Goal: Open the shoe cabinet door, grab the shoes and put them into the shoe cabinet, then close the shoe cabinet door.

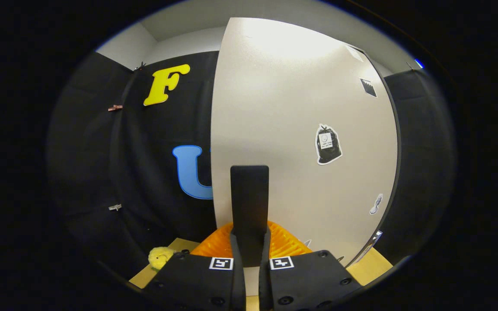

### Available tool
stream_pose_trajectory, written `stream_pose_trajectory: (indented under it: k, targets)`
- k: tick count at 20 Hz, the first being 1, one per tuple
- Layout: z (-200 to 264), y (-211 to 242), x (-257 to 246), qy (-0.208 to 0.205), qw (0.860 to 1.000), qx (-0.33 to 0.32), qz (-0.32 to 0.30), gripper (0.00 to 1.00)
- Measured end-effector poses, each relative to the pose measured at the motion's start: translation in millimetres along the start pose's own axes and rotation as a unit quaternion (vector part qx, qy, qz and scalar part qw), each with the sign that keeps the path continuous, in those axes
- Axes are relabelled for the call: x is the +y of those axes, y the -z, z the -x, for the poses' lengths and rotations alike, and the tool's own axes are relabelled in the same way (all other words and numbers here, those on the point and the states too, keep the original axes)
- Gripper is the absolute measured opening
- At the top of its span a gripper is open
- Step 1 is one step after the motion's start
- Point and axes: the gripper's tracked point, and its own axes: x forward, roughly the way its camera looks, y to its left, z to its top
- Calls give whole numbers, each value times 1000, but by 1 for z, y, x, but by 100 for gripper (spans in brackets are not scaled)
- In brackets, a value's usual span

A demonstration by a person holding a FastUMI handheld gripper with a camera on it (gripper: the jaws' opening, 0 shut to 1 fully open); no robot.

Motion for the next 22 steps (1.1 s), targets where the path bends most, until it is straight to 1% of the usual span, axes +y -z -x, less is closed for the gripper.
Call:
stream_pose_trajectory:
  k: [2, 8, 12, 17, 22]
  targets:
    - [21, 0, -11, -5, 1000, -3, -8, 16]
    - [77, -2, -36, -18, 1000, -7, -5, 15]
    - [105, -3, -57, -25, 1000, -7, -3, 15]
    - [137, -3, -91, -25, 1000, -11, -6, 15]
    - [153, -3, -114, -51, 999, -8, -16, 15]
